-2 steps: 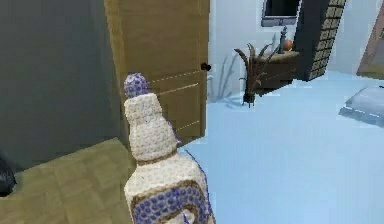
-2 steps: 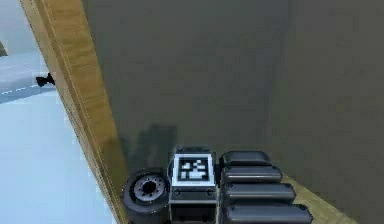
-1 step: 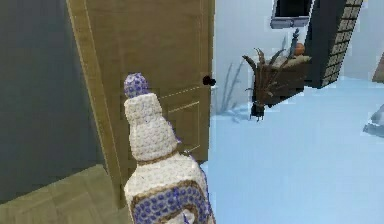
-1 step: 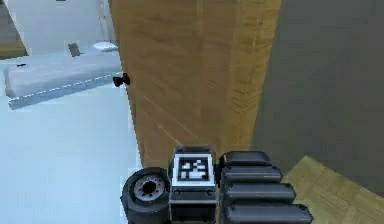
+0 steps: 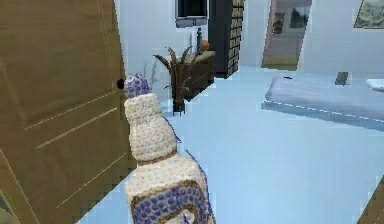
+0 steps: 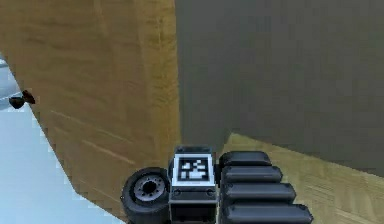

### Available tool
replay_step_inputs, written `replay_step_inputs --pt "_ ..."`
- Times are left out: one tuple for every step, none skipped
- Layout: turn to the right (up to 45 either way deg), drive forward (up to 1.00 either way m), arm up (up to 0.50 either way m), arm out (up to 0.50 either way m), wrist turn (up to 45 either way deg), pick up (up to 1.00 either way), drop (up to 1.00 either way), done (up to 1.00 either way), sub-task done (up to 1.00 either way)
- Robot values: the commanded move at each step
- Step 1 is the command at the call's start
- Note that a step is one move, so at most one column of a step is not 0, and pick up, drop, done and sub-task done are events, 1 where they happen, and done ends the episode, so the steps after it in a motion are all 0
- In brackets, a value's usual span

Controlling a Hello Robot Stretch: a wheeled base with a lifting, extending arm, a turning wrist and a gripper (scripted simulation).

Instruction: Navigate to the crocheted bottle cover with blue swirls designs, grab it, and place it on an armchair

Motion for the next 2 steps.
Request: replay_step_inputs --pt "3.0 0.00 0.00 0.00 0.0 0.00 0.00 0.00 0.00" --pt "0.0 0.90 0.00 0.00 0.0 0.00 0.00 0.00 0.00"
